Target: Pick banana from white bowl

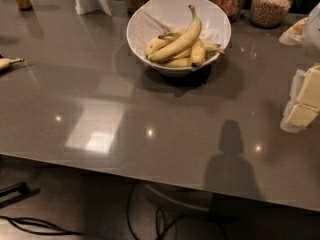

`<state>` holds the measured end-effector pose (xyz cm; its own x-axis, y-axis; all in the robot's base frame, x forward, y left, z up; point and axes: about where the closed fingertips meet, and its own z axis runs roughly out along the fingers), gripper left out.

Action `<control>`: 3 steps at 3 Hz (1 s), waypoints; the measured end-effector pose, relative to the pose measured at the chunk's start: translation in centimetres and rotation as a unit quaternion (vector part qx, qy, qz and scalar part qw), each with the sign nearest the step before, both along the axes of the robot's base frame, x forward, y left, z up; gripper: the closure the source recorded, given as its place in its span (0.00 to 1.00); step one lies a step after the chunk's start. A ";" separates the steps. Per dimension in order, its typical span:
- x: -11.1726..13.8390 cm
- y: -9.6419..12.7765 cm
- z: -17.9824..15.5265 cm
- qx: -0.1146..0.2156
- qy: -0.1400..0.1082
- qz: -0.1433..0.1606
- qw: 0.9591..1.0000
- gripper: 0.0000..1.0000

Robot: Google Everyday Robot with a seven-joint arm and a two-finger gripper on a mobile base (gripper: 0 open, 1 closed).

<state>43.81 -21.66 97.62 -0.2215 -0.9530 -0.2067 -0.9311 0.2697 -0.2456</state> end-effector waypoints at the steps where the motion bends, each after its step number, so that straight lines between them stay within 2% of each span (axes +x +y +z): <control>1: 0.0 0.0 0.0 0.000 0.000 0.000 1.000 0.00; 2: 0.8 0.5 0.4 0.042 -0.011 0.006 0.999 0.00; 3: 4.1 0.7 1.0 0.137 -0.037 0.014 0.990 0.00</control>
Offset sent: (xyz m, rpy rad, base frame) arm 0.0221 0.0115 0.0076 0.2301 -0.0356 0.0349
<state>47.88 -20.93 98.63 -0.1703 -0.8642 -0.4734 -0.9216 0.3098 -0.2340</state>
